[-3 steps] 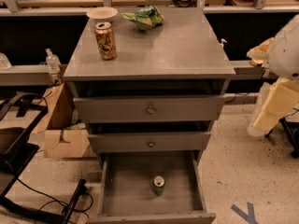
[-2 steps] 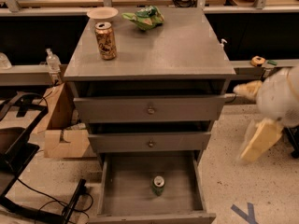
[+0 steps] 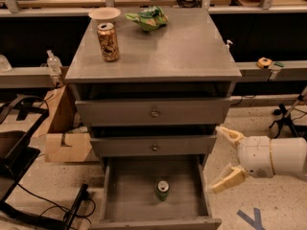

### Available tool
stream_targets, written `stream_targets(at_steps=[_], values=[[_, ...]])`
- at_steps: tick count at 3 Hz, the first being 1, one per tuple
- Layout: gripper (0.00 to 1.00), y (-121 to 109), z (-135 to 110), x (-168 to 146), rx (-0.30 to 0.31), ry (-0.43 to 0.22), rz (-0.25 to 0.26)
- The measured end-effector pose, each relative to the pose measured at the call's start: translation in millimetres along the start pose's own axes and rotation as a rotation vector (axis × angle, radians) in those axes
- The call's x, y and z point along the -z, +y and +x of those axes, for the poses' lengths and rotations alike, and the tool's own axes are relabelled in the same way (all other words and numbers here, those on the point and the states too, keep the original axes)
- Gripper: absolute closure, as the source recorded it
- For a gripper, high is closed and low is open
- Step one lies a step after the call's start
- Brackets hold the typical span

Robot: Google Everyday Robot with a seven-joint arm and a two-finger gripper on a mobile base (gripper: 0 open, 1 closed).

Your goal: Pick green can from bottom drawer and place on counter

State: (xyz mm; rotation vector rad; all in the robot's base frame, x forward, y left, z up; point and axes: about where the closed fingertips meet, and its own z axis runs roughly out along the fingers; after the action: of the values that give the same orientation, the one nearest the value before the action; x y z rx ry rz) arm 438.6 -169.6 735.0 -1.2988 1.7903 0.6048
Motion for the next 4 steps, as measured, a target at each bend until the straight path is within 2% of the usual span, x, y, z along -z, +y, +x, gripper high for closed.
stream_targets(at_steps=[1,2,3,4], values=[[0.0,-37.7,-0.4,-16.1,0.004,-0.239,0.141],[0.0,-40.1,19.7,-38.7,0.027,-0.319,0.142],[0.0,-39.8,20.9,-39.3,0.026,-0.319,0.141],[0.0,-40.0,35.7,-55.8,0.016,-0.35,0.132]])
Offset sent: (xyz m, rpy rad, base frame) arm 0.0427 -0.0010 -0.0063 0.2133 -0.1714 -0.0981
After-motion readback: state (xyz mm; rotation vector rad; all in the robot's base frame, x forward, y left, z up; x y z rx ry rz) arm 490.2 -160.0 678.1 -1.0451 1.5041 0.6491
